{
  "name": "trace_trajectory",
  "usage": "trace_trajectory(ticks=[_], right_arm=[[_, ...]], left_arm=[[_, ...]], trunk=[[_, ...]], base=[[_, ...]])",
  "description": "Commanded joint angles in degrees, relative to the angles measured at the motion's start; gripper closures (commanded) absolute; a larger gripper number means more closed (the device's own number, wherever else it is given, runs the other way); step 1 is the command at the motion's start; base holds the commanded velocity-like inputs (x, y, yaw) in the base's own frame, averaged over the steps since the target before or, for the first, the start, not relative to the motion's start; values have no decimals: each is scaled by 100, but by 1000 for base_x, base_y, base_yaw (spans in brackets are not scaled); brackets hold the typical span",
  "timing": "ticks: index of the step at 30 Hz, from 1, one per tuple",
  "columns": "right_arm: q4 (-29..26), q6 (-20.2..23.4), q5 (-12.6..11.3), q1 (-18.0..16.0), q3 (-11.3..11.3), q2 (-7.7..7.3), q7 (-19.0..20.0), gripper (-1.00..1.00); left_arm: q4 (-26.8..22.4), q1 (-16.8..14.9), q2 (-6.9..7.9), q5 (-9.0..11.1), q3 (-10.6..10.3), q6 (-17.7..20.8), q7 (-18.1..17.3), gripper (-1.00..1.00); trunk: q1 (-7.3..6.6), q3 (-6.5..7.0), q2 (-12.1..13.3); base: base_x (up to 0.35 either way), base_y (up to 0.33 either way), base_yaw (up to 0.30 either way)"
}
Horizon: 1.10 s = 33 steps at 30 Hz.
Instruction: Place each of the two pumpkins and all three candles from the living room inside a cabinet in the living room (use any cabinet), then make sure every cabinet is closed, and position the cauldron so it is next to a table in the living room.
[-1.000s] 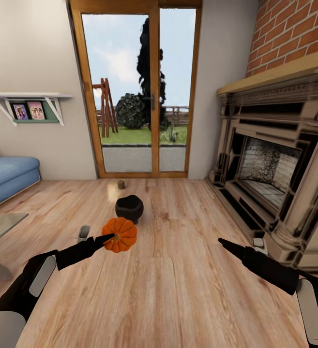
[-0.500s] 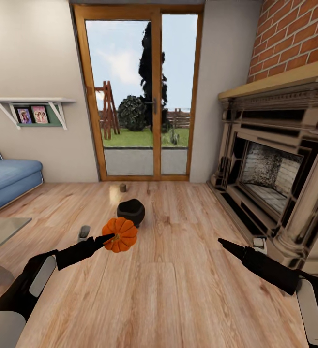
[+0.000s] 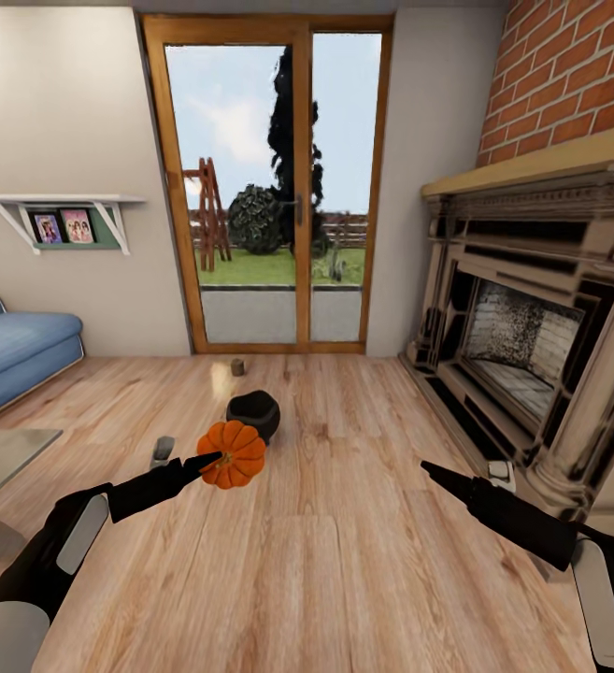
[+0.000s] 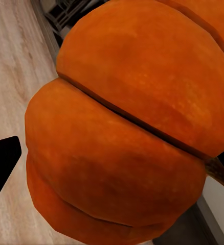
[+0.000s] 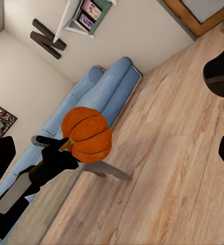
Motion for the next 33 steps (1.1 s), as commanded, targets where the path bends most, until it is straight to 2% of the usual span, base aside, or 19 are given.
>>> trace_trajectory(ticks=[1, 22, 27, 28, 33], right_arm=[[0, 19, 21, -4, -6, 0, 32, -100], [1, 21, 19, -4, -14, -2, 32, -100], [1, 21, 3, -4, -82, -4, 32, -100], [1, 21, -35, -4, -171, -4, 28, -100], [1, 29, -111, -4, -383, -5, 24, -100]], left_arm=[[1, -1, 1, 13, -1, 32, -4, 100], [-51, -1, -6, -38, -21, 38, -4, 100], [-849, -1, -3, -38, -1, 250, -6, 100], [-1105, 5, -3, -38, 3, 367, -5, 100], [-1707, 22, 3, -8, 14, 576, -4, 100]], trunk=[[-24, 13, 39], [-485, 332, 881], [-595, 421, 1082], [-617, 438, 1122], [-727, 528, 1322]], base=[[0, 0, 0], [0, 0, 0], [0, 0, 0], [0, 0, 0], [0, 0, 0]])
